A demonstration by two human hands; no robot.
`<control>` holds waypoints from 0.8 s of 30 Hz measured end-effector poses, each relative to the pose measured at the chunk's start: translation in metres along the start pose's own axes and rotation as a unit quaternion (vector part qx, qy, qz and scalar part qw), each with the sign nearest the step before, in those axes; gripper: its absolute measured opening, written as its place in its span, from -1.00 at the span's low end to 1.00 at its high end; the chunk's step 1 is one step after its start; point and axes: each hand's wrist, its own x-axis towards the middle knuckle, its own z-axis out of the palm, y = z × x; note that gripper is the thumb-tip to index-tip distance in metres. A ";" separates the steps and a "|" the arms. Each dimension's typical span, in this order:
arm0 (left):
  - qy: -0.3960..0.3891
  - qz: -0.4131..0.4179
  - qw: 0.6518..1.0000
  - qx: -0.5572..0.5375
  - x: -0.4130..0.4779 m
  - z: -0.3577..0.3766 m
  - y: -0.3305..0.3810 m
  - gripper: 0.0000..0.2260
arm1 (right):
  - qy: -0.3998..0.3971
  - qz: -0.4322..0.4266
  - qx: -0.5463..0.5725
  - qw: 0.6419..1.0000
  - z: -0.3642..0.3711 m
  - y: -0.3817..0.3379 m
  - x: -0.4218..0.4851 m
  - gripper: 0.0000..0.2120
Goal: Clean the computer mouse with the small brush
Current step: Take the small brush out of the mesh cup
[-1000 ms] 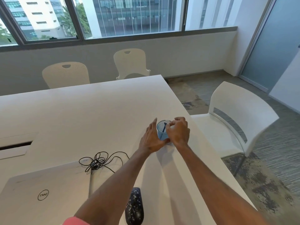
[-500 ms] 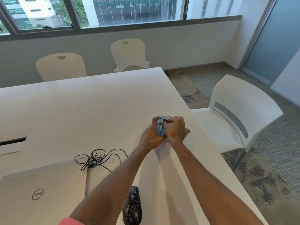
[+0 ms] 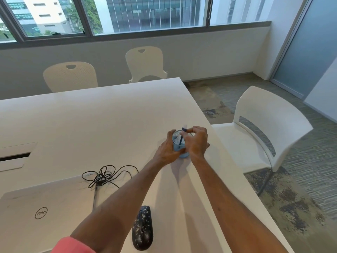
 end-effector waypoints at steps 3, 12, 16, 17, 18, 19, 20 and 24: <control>-0.014 -0.006 1.000 -0.016 -0.002 -0.002 0.000 0.13 | 0.010 -0.042 0.059 0.997 -0.017 -0.008 0.002 -0.82; 0.199 0.057 0.973 -0.100 -0.055 -0.019 0.032 -0.57 | -0.079 -0.082 0.169 0.979 -0.065 -0.028 -0.024 -0.79; 0.195 0.056 0.951 -0.233 -0.084 -0.024 0.037 -0.73 | -0.211 -0.084 0.146 0.963 -0.071 -0.023 -0.057 -0.76; 0.197 0.045 0.947 -0.250 -0.091 -0.023 0.036 -0.75 | -0.237 -0.081 0.145 0.957 -0.072 -0.020 -0.065 -0.75; 0.201 0.034 0.944 -0.260 -0.097 -0.023 0.032 -0.77 | -0.261 -0.075 0.146 0.951 -0.072 -0.018 -0.072 -0.75; 0.206 0.023 0.941 -0.267 -0.104 -0.021 0.026 -0.80 | -0.283 -0.067 0.149 0.945 -0.072 -0.015 -0.078 -0.76; 0.211 0.013 0.938 -0.276 -0.111 -0.019 0.019 -0.82 | -0.302 -0.058 0.155 0.939 -0.072 -0.011 -0.084 -0.78; 0.222 -0.035 0.926 -0.304 -0.141 -0.012 -0.002 -0.84 | -0.349 -0.007 0.175 0.921 -0.072 0.000 -0.108 -0.78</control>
